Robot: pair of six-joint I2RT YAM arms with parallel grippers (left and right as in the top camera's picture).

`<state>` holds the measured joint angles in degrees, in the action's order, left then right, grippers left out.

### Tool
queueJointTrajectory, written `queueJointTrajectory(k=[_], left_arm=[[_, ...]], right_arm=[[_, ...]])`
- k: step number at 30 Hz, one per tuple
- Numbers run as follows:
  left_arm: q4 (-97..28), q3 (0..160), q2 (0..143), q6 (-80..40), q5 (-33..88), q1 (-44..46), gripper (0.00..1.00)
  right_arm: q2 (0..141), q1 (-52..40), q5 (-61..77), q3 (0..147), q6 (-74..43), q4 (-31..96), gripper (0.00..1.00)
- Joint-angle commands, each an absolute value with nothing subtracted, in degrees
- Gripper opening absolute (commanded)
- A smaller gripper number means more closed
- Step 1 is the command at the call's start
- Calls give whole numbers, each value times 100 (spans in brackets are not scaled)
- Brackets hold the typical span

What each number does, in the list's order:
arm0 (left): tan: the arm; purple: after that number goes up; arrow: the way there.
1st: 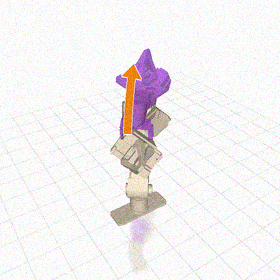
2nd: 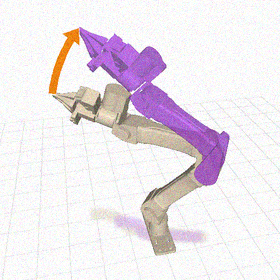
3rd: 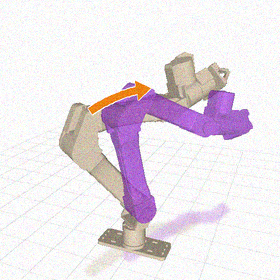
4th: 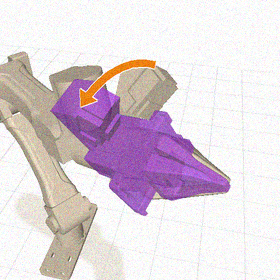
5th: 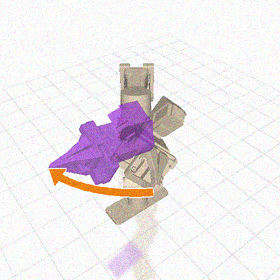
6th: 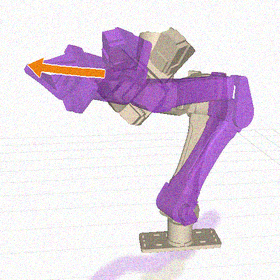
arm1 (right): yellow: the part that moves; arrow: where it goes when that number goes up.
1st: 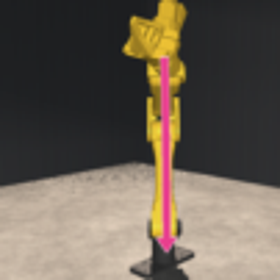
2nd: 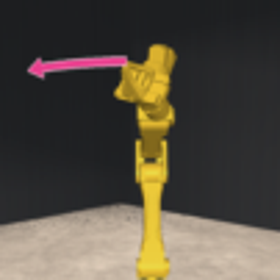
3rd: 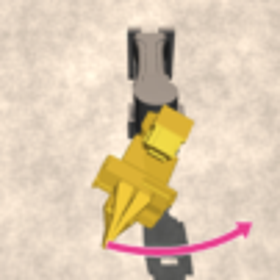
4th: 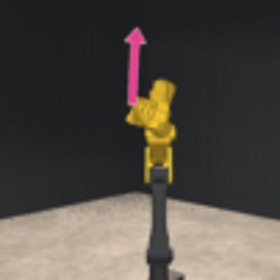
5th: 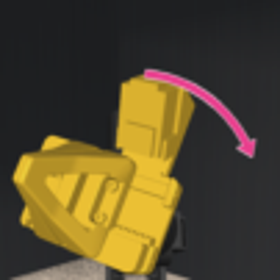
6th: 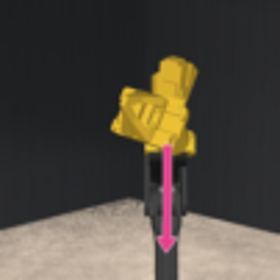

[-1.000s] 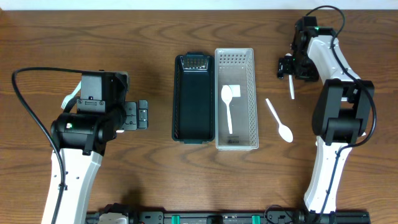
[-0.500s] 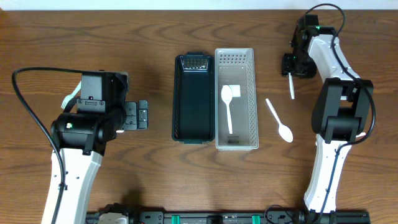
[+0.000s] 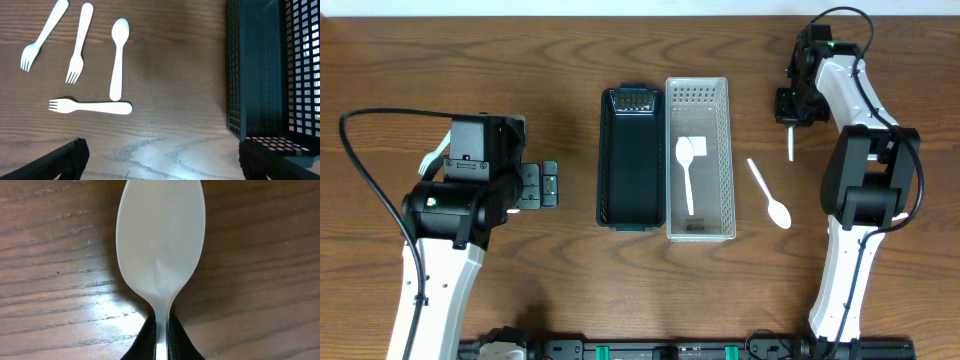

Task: Pack container
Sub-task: 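Grasp the upright white spoon at the back right with right gripper, then place the spoon into the white basket and open right gripper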

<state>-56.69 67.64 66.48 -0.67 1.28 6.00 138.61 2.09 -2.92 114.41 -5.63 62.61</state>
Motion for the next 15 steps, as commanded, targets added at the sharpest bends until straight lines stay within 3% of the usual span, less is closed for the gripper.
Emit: queueJointTrajectory(k=[1,15], left_arm=[[-5695,6875,6672,-132,82,574,98],[-5695,6875,6672,-132,82,574,98]], right_arm=[[14169,128,-425,11367,-574,6440,1],[11732,-607,-58,12593,-814,7721,1]])
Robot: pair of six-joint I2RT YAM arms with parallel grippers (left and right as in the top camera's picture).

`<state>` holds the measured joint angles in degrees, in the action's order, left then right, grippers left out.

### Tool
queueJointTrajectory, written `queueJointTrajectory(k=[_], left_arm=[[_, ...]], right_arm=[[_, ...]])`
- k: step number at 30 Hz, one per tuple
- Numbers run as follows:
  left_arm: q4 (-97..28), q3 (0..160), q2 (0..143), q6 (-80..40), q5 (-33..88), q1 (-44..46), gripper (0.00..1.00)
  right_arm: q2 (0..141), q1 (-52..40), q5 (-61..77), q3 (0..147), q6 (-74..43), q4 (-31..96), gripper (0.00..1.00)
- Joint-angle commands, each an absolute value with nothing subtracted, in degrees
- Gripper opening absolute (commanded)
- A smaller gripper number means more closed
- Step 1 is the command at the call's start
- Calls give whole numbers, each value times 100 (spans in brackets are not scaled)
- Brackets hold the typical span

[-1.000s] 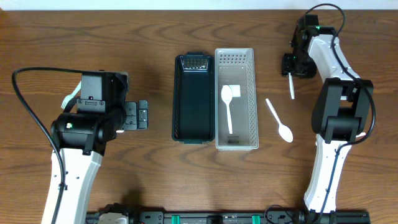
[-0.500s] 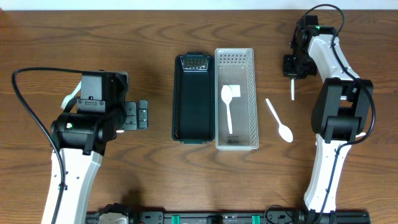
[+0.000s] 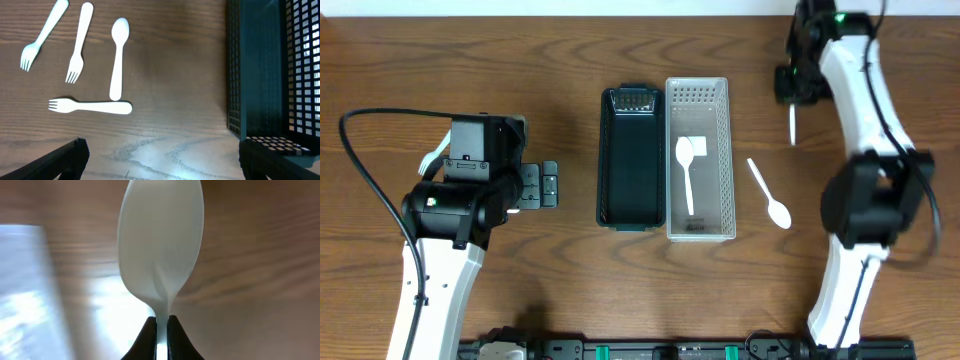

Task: Pack container
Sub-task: 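Place the spoon into the white basket and open right gripper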

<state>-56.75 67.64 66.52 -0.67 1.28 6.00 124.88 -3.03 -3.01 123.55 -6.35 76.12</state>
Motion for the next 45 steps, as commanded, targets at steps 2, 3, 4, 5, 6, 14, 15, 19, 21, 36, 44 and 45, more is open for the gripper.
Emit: queueJointTrajectory(k=[2,3,4,5,6,14,15,19,21,36,44,45], left_arm=[[-5695,6875,6672,-132,82,574,98],[-5695,6875,6672,-132,80,574,98],[-5695,6875,6672,-132,80,574,98],[-5695,6875,6672,-132,80,574,98],[-5695,6875,6672,-132,80,574,98],[-5704,6875,6672,-132,80,574,98],[-5714,6875,6672,-132,80,574,98],[-5811,6875,6672,-132,80,574,98],[-5870,6875,6672,-132,80,574,98],[-5911,6875,6672,-132,80,574,98],[-5913,6875,6672,-132,80,574,98],[-5913,6875,6672,-132,80,574,98]], right_arm=[[11448,-886,158,12591,-923,7940,1],[11367,-1020,207,12591,-1035,8060,1],[11301,-1192,198,12591,-1240,8200,1],[11277,-1374,198,12589,-1398,8315,1],[11277,-1564,193,12586,-1529,8405,1],[11443,-2578,-93,11631,-3002,7959,2],[11456,-2626,-108,11428,-3166,7832,2],[11472,-2718,-60,10414,-3404,7157,2],[11472,-2733,-43,10020,-3376,6917,2],[11426,-2790,21,10149,-2220,6936,28],[10484,-2143,-919,11758,-1422,7950,44],[10285,-2067,-947,11745,-1293,7966,49]])
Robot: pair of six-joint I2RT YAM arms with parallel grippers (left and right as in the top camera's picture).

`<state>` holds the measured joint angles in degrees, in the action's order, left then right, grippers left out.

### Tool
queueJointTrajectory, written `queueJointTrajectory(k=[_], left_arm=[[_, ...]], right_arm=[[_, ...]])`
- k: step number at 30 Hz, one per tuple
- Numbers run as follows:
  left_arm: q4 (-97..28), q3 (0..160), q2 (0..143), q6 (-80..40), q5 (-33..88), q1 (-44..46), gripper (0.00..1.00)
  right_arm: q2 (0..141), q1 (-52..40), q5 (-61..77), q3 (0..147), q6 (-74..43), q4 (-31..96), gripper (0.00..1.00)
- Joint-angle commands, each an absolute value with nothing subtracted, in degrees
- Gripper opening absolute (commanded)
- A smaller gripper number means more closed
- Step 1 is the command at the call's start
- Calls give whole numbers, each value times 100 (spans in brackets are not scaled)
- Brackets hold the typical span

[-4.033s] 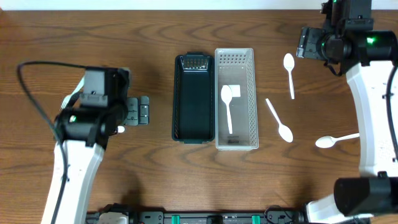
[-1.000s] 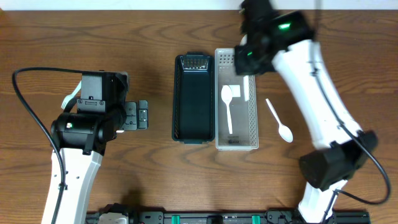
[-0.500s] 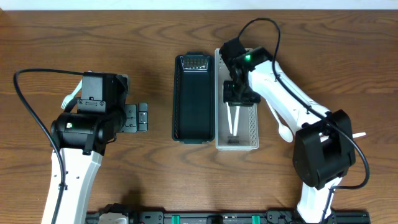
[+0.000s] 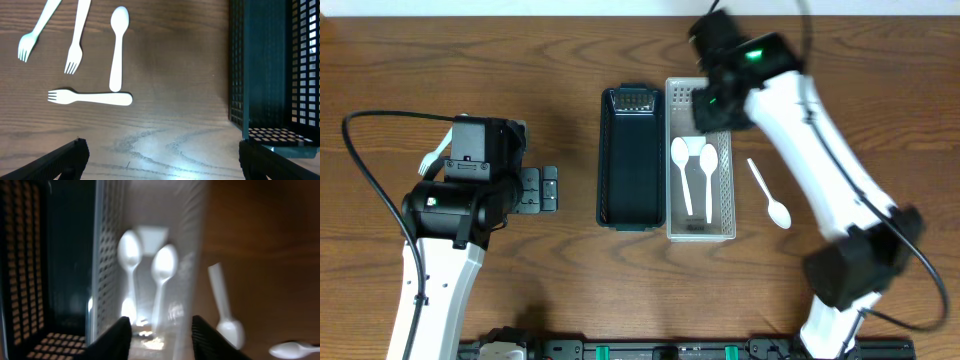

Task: Pack container
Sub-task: 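Place the spoon into the white basket and open right gripper, then grasp the white spoon lying right of the white basket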

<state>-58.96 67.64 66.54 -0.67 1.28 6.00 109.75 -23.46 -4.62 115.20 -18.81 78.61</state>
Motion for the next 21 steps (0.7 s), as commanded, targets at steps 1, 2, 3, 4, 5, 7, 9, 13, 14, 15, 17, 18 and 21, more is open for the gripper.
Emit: queueJointTrajectory(k=[1,2,3,4,5,7,9,13,14,15,17,18,21], left_arm=[[-5916,6875,6672,-130,80,574,98],[-5922,6875,6672,-130,80,574,98],[-5935,6875,6672,-132,80,574,98],[-5953,6875,6672,-132,80,574,98],[-5959,6873,6672,-132,80,574,98],[-5966,6869,6672,-132,80,574,98],[-5964,6869,6672,-134,80,574,98],[-5955,6869,6672,-137,80,574,98],[-5955,6869,6672,-139,82,574,98],[-5955,6869,6672,-139,82,574,98],[-5955,6869,6672,-158,80,574,98],[-5955,6869,6672,-158,82,574,98],[-5957,6869,6672,-158,82,574,98]], right_arm=[[10075,-1990,-972,11721,-1201,8016,53],[9863,-1925,-993,11710,-1153,8112,57],[9662,-1868,-1046,11690,-1153,8246,59],[9439,-1817,-1098,11664,-1179,8418,60],[9255,-1789,-1133,11618,-1223,8571,61],[8781,-1787,-1140,11426,-1243,8851,63],[8320,-1793,-1129,11120,-1280,9017,66],[7352,-1800,-982,9911,-1278,8927,80],[7168,-1800,-985,9564,-1278,8862,82],[6982,-1800,-965,9118,-1278,8724,85],[6735,-1800,-943,8261,-1278,8379,95],[6667,-1798,-954,7806,-1262,8171,99],[6720,-1750,-963,6661,-1100,7419,99]])
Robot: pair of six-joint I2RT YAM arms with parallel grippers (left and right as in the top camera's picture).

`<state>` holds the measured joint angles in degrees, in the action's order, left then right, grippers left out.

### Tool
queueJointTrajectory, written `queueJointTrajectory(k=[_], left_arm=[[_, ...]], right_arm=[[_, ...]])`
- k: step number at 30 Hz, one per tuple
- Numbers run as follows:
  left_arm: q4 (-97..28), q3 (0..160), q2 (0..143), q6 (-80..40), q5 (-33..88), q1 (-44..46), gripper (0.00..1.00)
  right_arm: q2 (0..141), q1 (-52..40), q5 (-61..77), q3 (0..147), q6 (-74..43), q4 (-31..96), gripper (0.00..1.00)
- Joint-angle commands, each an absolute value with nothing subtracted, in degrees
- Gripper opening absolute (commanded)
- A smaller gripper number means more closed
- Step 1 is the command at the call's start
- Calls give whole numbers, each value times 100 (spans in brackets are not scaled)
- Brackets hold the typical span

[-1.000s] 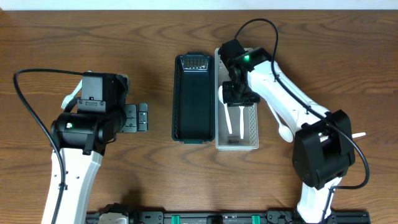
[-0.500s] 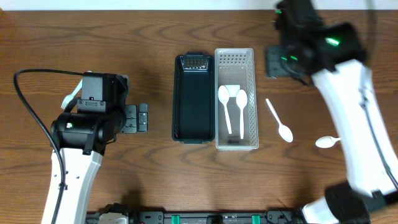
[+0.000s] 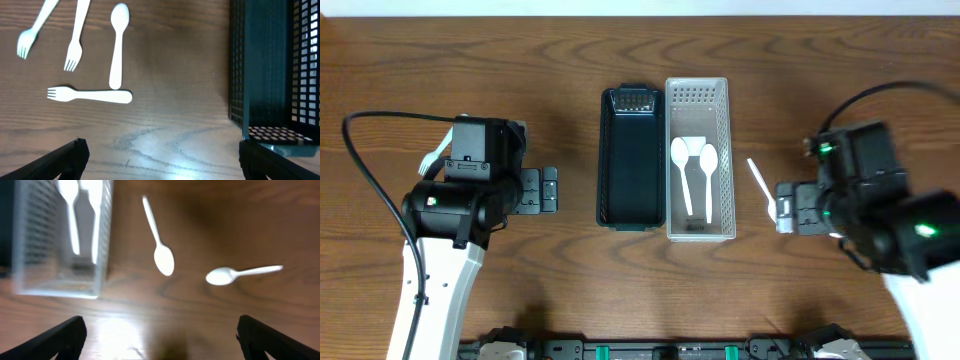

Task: Pack container
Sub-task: 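Grasp the white spoon lying right of the white basket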

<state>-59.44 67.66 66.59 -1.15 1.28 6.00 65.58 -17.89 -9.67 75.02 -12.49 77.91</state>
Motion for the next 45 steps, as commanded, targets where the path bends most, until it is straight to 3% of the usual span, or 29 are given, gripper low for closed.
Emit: queueJointTrajectory(k=[1,13,23,35,38,41,45], left_arm=[[-5957,6869,6672,-158,82,574,98],[-6001,6869,6672,-156,82,574,98],[-6001,6869,6672,-156,80,574,98],[-6018,6869,6672,-156,80,574,98],[-6020,6869,6672,-156,80,574,98],[-6018,6869,6676,-154,80,574,98],[-6018,6869,6709,-154,80,574,98]], right_arm=[[6775,-1726,-952,6423,-1066,7166,99],[8759,-819,-36,6077,261,5339,99],[10055,-707,-19,6110,1044,5015,98],[10779,-707,-16,6110,1059,4515,96],[10779,-709,-12,6110,1057,4434,93],[10779,-709,-16,6110,1057,4410,76],[10779,-709,-14,6110,1057,4390,61]])
